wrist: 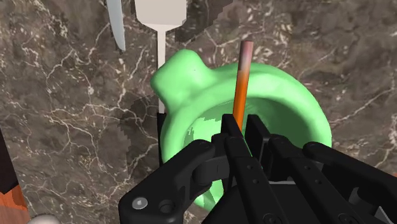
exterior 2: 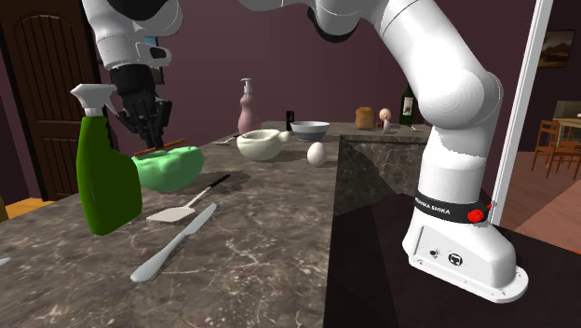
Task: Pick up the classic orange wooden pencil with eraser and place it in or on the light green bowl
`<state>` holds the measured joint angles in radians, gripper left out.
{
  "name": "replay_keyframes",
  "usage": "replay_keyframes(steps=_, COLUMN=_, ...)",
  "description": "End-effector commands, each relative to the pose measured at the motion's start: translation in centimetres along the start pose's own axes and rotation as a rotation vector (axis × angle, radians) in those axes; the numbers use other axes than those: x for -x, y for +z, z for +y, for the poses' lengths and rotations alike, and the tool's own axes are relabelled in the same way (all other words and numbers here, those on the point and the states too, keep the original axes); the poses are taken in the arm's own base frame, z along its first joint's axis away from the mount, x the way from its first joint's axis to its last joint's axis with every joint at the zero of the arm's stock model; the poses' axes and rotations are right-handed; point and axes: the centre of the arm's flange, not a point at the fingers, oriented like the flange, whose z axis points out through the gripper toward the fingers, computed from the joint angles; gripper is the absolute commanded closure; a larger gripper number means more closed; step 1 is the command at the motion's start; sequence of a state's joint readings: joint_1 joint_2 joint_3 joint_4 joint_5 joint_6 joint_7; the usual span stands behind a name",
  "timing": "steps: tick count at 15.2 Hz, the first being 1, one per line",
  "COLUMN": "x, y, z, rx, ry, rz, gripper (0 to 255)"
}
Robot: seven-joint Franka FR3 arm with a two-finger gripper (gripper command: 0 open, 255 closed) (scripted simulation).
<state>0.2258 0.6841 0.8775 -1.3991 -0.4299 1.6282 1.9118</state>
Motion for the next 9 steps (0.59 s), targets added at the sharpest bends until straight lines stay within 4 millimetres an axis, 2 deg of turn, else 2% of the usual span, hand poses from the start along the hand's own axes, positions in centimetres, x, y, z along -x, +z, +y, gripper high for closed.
replay_keyframes(steps=1, x=0.02, y=0.22, z=-0.01, rx=-0.001, ry=0.000, rz=0.000, gripper=255)
replay_keyframes(steps=7, x=0.02, y=0.22, z=-0.01, rx=-0.001, ry=0.000, rz=0.000, gripper=255)
replay_keyframes(steps=8, x=0.02, y=0.22, z=-0.01, rx=-0.001, ry=0.000, rz=0.000, gripper=0)
replay_keyframes(steps=9, x=0.02, y=0.22, z=-0.01, rx=-0.001, ry=0.000, rz=0.000, gripper=0)
